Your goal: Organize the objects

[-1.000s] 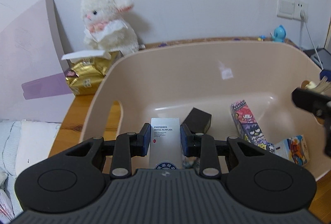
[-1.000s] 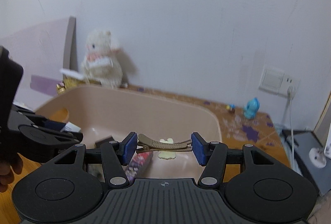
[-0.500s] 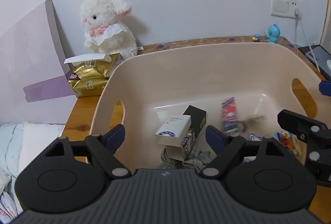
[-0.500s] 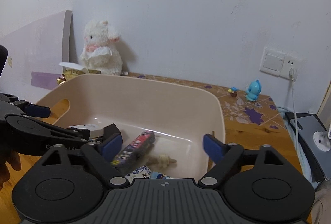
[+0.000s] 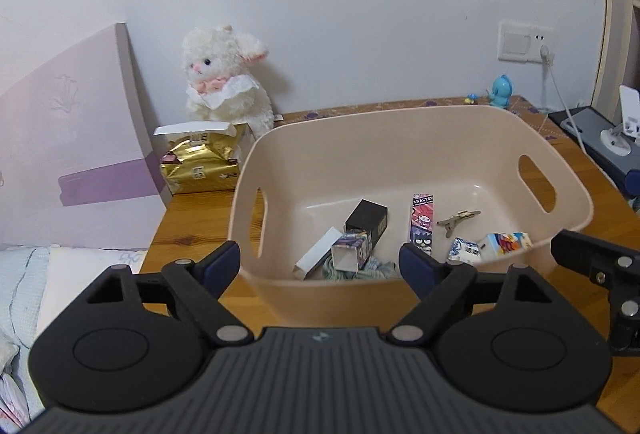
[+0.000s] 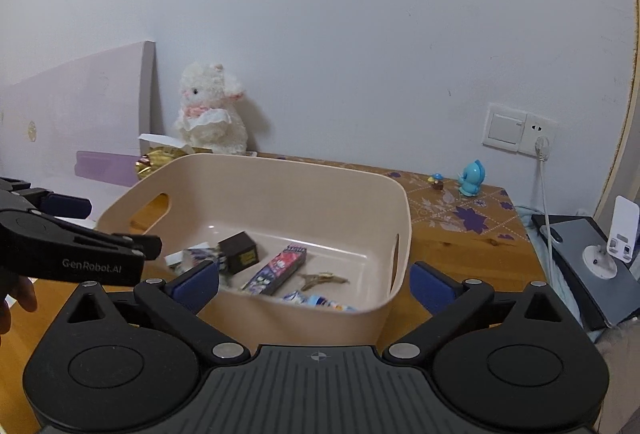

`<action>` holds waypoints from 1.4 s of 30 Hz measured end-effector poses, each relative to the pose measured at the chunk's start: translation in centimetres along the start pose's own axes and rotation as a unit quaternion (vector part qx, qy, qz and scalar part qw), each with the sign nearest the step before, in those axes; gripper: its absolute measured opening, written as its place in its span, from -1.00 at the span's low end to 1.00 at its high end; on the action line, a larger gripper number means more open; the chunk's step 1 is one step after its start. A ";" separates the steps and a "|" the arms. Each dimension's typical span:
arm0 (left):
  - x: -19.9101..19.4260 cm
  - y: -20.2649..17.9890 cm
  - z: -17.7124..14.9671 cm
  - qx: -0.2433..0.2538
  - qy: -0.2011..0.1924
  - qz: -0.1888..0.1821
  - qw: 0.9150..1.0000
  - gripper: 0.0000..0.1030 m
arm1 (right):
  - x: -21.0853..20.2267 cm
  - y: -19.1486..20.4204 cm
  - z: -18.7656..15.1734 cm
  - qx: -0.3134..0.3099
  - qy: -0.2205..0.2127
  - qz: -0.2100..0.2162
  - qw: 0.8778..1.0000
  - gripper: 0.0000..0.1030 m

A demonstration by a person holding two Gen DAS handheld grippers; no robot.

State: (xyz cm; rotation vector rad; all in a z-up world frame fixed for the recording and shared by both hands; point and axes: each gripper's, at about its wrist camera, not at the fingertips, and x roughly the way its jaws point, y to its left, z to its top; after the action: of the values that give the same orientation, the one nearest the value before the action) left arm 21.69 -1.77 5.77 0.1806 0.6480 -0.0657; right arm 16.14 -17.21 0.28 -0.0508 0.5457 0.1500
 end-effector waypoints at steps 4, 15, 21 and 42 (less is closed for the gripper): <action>-1.9 0.5 -1.5 -0.010 -0.003 -0.014 1.000 0.70 | -2.3 0.6 -1.0 0.005 -0.005 -0.004 1.000 1.00; -7.4 1.3 -5.9 -0.039 -0.008 -0.043 0.998 0.70 | -9.0 0.7 -5.2 0.054 -0.033 -0.005 0.998 1.00; -10.5 1.2 -7.9 -0.018 -0.027 -0.009 0.999 0.70 | -11.3 0.5 -7.4 0.050 -0.026 -0.008 0.998 1.00; -17.7 -1.1 -12.7 -0.009 -0.067 -0.016 0.998 0.72 | -15.1 1.3 -10.1 0.045 -0.020 -0.009 0.999 1.00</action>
State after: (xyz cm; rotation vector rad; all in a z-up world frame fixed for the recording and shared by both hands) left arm -0.06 -0.39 6.39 0.1481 0.5181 -0.1015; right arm -1.95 -18.76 -0.48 0.0354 0.5119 0.1094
